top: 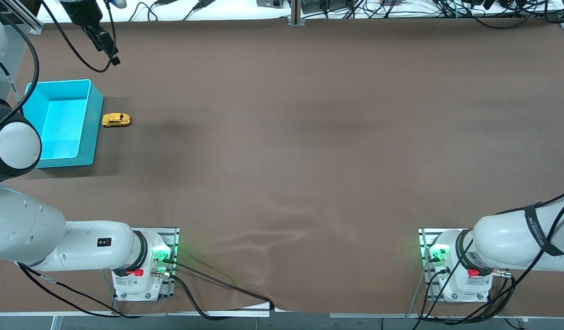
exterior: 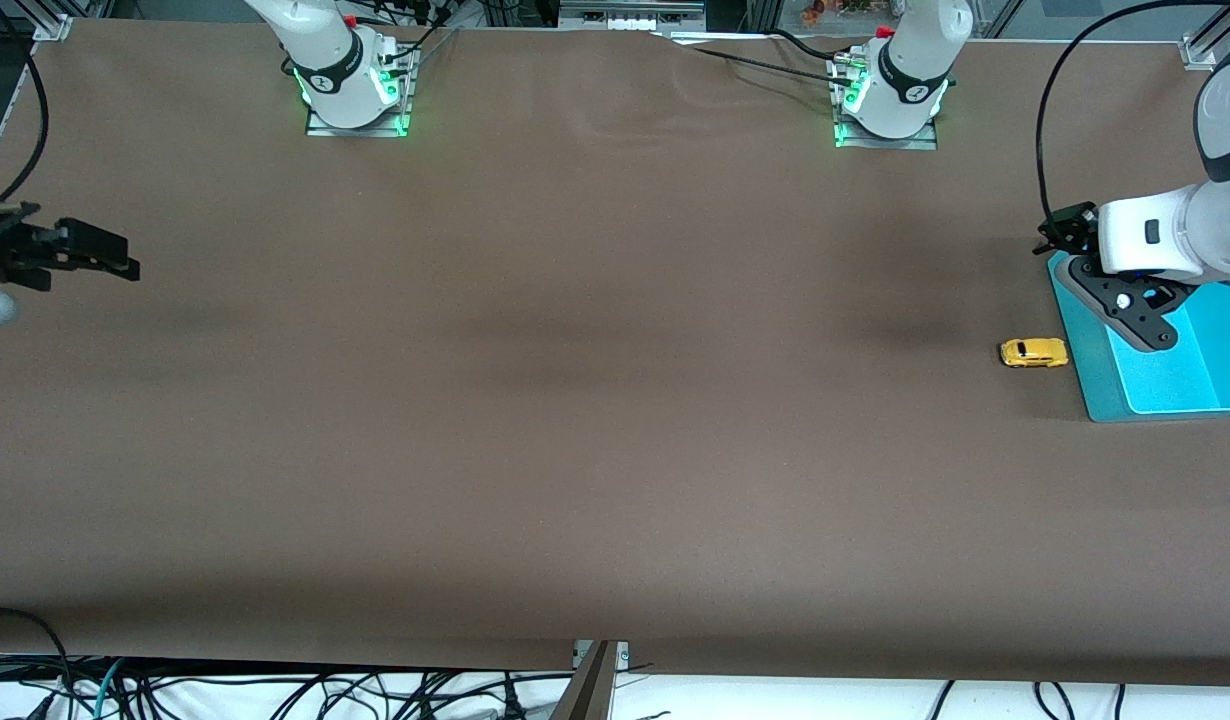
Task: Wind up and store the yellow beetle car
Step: 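Lower the left gripper onto the car while the right gripper returns, then grasp the yellow car with the left gripper and lift it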
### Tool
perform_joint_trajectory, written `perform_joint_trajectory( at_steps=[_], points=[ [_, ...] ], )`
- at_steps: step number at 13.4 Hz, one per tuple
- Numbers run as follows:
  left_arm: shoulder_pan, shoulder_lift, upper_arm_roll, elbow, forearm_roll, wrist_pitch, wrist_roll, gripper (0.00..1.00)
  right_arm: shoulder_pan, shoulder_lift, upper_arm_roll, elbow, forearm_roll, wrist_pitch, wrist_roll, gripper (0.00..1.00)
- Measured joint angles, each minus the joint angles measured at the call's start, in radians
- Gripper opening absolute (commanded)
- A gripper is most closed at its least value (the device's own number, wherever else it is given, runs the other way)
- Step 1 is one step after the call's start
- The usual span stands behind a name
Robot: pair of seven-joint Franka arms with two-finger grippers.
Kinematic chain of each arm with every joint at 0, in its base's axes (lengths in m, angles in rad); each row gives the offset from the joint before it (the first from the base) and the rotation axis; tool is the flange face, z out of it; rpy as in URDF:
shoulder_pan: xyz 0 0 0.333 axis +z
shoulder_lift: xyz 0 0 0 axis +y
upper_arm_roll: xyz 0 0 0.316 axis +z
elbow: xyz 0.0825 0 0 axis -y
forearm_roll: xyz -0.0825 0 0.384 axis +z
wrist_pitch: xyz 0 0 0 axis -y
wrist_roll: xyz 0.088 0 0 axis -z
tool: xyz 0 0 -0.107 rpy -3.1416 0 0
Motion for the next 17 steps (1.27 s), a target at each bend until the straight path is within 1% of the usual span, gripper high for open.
perform_joint_trajectory(
  at_steps=[2, 4, 7, 9, 12, 15, 17],
  points=[
    [0.029, 0.022, 0.0, -0.013, 0.015, 0.042, 0.149, 1.0, 0.0, -0.024, -0.002, -0.037, -0.03, 0.004, 0.0, 1.0],
    [0.075, 0.042, 0.001, -0.059, 0.036, 0.131, 0.303, 1.0, 0.002, -0.027, -0.002, -0.068, -0.035, 0.01, 0.0, 1.0],
    [0.171, 0.069, 0.004, -0.192, 0.052, 0.331, 0.524, 1.0, 0.005, -0.041, -0.002, -0.104, -0.035, 0.011, 0.001, 1.0],
    [0.218, 0.11, 0.005, -0.272, 0.071, 0.452, 0.637, 1.0, 0.006, -0.055, -0.002, -0.122, -0.035, 0.011, 0.002, 1.0],
    [0.257, 0.187, 0.005, -0.341, 0.078, 0.63, 0.717, 1.0, 0.007, -0.062, -0.002, -0.13, -0.035, 0.011, 0.02, 1.0],
    [0.294, 0.252, 0.004, -0.364, 0.079, 0.726, 0.764, 1.0, 0.007, -0.062, -0.003, -0.132, -0.035, 0.014, 0.034, 1.0],
    [0.322, 0.264, 0.002, -0.413, 0.079, 0.821, 0.799, 1.0, 0.007, -0.062, -0.003, -0.132, -0.035, 0.015, 0.034, 1.0]
  ],
)
